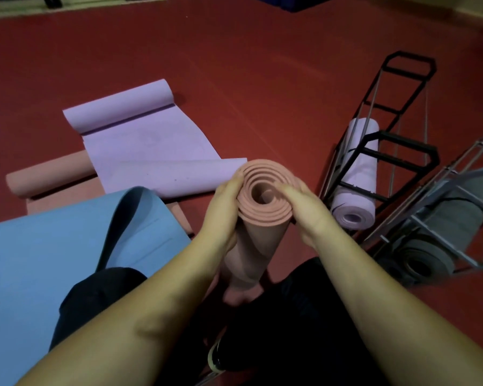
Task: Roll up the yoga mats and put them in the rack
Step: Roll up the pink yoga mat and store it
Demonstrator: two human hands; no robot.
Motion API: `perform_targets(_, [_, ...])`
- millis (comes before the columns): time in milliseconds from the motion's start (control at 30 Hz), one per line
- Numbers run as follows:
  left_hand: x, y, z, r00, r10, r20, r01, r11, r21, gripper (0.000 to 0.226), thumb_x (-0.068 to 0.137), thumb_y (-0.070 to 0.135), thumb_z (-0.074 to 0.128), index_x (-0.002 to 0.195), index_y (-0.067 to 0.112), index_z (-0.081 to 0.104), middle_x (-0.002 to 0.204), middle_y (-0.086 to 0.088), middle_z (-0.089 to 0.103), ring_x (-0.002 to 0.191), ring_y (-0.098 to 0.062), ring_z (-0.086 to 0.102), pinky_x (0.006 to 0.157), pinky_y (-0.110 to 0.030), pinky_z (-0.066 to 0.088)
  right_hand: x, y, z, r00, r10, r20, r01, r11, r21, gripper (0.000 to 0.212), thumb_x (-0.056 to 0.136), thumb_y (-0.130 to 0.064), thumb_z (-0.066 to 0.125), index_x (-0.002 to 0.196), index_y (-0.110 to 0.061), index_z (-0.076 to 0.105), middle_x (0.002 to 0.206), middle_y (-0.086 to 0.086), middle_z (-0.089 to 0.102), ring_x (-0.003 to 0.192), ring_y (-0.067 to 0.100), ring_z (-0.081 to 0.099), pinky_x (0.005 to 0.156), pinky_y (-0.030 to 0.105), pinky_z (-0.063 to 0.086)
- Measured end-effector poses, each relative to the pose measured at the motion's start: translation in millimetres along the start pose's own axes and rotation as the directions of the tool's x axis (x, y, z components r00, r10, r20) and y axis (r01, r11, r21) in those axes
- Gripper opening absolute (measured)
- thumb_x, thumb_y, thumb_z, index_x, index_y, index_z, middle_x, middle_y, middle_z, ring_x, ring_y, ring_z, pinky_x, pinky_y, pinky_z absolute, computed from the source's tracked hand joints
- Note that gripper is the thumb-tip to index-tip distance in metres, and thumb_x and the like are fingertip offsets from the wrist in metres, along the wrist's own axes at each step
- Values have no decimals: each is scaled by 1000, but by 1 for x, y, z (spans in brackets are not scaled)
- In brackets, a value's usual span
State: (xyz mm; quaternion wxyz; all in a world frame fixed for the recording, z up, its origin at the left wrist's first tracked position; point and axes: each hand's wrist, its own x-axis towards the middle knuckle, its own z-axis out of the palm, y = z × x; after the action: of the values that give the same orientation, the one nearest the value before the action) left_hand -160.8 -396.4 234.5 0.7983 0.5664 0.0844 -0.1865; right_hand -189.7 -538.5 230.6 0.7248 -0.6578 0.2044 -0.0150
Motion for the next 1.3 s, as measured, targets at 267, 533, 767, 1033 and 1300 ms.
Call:
perform_targets(267, [7, -9, -13, 997, 68, 22, -70, 993, 98, 35, 98, 39, 56, 124, 19, 66, 121, 2, 71, 117, -12, 64, 106, -40, 46, -4, 4, -8, 999, -29, 17, 29, 1000, 4, 28, 91, -33, 65, 117, -20, 67, 108, -10, 73, 105, 3, 66, 95, 27, 49])
perform_targets(533, [10, 26, 13, 1000, 4, 26, -8, 989, 147, 30, 98, 38, 57, 121, 19, 60, 109, 0, 74, 91, -5, 72, 68, -18, 53, 4, -34, -16, 995, 99, -16, -100, 991, -93, 35, 89, -53, 62, 119, -36, 61, 108, -17, 67, 102, 9, 60, 92, 40, 46])
perform_targets(767, [25, -7, -2, 1000, -13, 24, 8, 980, 199, 26, 96, 25, 60, 120, 19, 68, 117, 4, 72, 109, -9, 67, 101, -36, 50, 4, 3, -10, 996, 74, -41, -79, 989, -129, 20, 99, -36, 54, 118, -30, 59, 102, -18, 66, 79, -12, 60, 75, 20, 42])
perform_targets(1033, [29, 14, 23, 995, -91, 32, 64, 872, 486, 34, 77, 9, 77, 107, 18, 62, 94, -4, 74, 79, -13, 71, 63, -26, 56, 22, 9, -28, 984, 163, -72, -167, 985, -48, 43, 94, -48, 56, 134, -31, 52, 102, -21, 55, 93, 3, 50, 77, 30, 39])
perform_targets(1300, [62, 10, 90, 1000, 10, -1, -7, 746, 666, 54, 60, 18, 71, 113, 16, 62, 93, -5, 73, 89, -24, 69, 83, -40, 57, 58, 23, -76, 973, 207, -101, -200, 977, 71, 43, 77, -60, 62, 112, -36, 67, 122, -9, 67, 116, 18, 59, 91, 45, 53])
